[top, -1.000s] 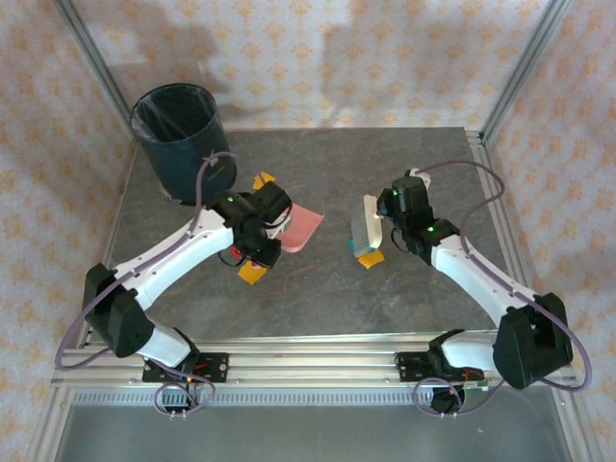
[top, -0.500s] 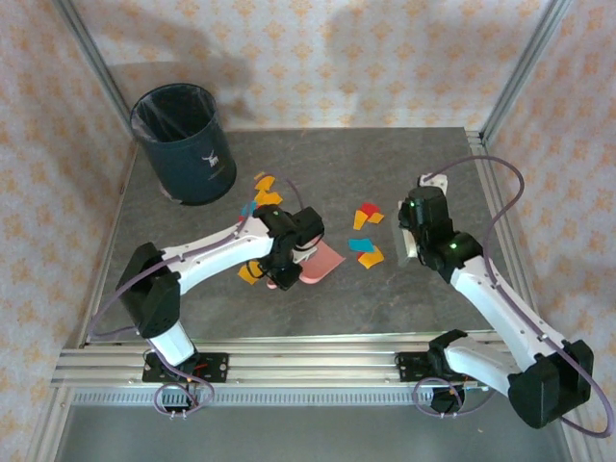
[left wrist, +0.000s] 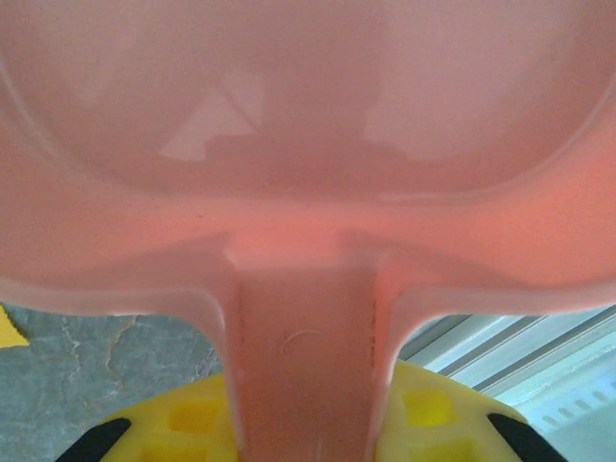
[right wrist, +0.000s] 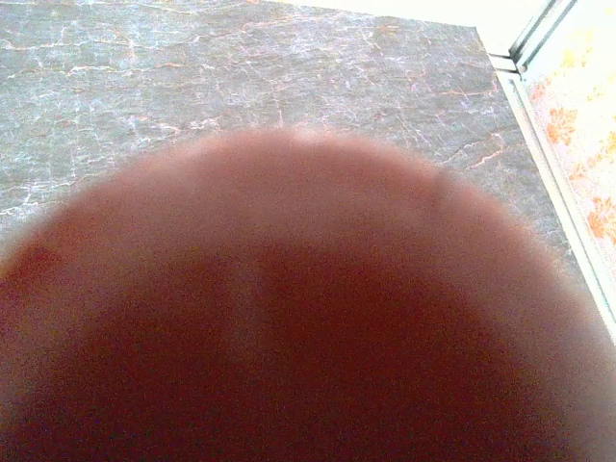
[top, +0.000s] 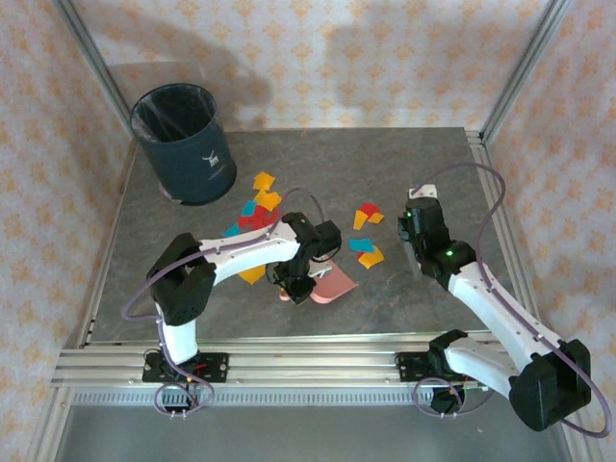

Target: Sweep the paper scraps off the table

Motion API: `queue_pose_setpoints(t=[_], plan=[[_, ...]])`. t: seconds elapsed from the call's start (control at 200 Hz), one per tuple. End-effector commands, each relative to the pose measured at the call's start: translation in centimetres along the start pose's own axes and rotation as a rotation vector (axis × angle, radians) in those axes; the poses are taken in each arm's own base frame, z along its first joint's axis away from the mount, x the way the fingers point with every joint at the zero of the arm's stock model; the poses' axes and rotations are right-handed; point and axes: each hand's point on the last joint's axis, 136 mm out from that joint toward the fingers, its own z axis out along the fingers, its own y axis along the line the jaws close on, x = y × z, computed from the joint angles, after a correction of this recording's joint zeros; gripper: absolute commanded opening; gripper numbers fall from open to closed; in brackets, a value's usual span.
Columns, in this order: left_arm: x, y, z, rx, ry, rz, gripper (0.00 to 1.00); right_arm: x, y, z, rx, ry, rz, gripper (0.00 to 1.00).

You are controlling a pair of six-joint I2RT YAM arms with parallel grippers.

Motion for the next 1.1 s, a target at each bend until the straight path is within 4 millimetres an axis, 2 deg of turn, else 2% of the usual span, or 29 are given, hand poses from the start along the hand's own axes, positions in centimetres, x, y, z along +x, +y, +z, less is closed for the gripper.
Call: queue_pose_setpoints(t=[0.0,0.22,0.25,0.53,1.096], plan=[[0.0,-0.6,-0.6,0.016,0.016,0.029,0.00,-0.6,0.8,0.3,-0.023,-0.037,-0.029,0.00],[-0.7,-0.5,-0.5,0.009,0.024,0.035,0.00,0.0,2.4,0.9,-0.071,-0.022,-0.055,0.00],[-0.8,-0.4,0.3,0.006,0.053,0.031,0.00,0.1,2.6,1.0,-0.077,-0.020,-0.058,0.00],[-1.6,0.3,0.8,-0.037,0.091,0.035,0.00,0.9,4.7,1.3,-0.145,0.006,-0.098,0.00],[-3.7,0.6,1.7,-0.056,0.123,0.037,0.00,3.0,9.1,0.0,-0.389,0.071,-0.140,0.00]])
